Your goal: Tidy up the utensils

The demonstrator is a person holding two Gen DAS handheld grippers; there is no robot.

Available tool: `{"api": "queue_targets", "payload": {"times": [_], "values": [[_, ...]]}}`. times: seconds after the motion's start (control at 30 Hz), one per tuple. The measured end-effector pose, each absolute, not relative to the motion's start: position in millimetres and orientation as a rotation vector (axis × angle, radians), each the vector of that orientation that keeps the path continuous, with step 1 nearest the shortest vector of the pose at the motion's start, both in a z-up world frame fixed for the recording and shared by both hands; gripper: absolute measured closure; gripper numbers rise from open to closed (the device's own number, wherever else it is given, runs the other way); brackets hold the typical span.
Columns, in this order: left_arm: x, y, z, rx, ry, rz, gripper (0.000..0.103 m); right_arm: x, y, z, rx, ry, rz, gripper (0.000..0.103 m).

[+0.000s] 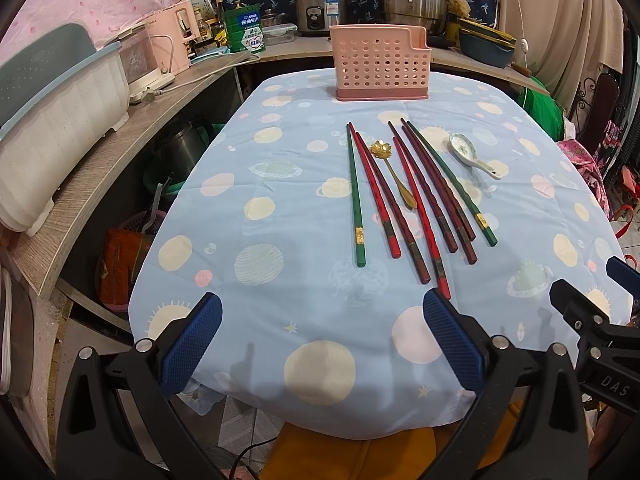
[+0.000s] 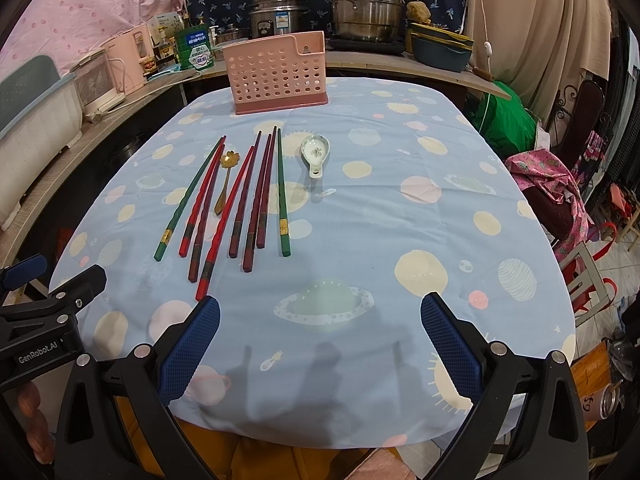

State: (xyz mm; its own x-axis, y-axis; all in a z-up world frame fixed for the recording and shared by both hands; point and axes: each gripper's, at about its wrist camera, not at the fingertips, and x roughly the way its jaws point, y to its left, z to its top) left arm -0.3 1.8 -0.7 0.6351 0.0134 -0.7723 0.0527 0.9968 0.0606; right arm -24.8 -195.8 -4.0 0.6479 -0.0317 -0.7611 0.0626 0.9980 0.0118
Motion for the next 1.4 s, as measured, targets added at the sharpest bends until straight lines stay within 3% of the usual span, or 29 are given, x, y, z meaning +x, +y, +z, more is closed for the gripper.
{"api": "queue_targets", "payload": {"times": [0.4,0.57,0.97,1.07,1.13,1.2,1.4], "values": [[32.9,16.3,-19.3,-0.006,0.950,-0.029,0.008,-8.2,-201.3,-17.3,0.048,0.892,-0.060,0.007],[59.1,16.3,-34.1,-0.015,0.981,-0.035,0.013,5.7,-205.8,-22.7,0.055,0.907,-0.057,0.007],[94.1,11.0,-62.3,-0.031,1.058,-0.095,0.051,46.2,-213.8,-26.5,0.074,0.906,-0.055,0.007],[95.6,9.5,-62.0,-0.033,1.051,-0.112,0.065,57.5,-213.8,-24.3,0.090,0.898,-0.038,0.007],[97.2,8.6,-61.3,-0.040,1.051,-0.125,0.080,65.0,-214.3,-23.7,0.101,0.894,-0.025,0.007],[99.5,7.8,-61.3,-0.051,1.054,-0.138,0.094,74.6,-214.6,-21.9,0.112,0.888,-0.009,0.012],[103.8,4.8,-61.8,-0.062,1.055,-0.149,0.096,110.1,-222.7,-20.8,0.226,0.898,0.070,0.035]]}}
